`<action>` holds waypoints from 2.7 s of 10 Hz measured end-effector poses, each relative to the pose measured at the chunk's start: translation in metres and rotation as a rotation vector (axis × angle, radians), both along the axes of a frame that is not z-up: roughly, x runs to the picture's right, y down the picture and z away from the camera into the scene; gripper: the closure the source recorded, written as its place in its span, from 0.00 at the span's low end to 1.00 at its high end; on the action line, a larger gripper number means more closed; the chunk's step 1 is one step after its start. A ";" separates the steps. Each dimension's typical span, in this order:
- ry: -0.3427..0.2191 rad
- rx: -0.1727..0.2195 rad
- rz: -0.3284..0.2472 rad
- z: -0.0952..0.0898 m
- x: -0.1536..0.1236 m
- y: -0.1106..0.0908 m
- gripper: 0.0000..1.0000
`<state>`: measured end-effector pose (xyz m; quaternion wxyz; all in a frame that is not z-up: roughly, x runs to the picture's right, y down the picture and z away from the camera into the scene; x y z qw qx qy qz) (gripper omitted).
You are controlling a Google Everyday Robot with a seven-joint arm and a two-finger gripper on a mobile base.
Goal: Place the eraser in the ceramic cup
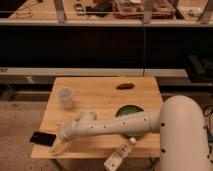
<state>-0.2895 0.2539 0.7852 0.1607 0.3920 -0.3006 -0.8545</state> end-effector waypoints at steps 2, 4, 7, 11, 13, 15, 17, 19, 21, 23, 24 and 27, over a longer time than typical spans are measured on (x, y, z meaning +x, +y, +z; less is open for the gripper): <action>-0.009 -0.004 -0.007 0.001 -0.008 0.007 0.20; -0.003 -0.028 -0.010 0.005 -0.013 0.014 0.31; -0.006 -0.041 -0.021 0.002 -0.020 0.016 0.63; 0.006 -0.004 -0.052 -0.009 -0.011 0.001 0.98; 0.067 0.036 -0.022 -0.012 0.028 -0.033 1.00; 0.143 0.048 0.056 -0.018 0.083 -0.068 1.00; 0.242 0.018 0.096 -0.016 0.138 -0.078 1.00; 0.324 -0.027 0.109 -0.009 0.176 -0.076 1.00; 0.378 -0.047 0.149 -0.005 0.196 -0.089 1.00; 0.413 -0.032 0.184 -0.002 0.205 -0.115 1.00; 0.422 -0.022 0.191 -0.001 0.206 -0.126 1.00; 0.423 0.032 0.217 0.008 0.204 -0.179 1.00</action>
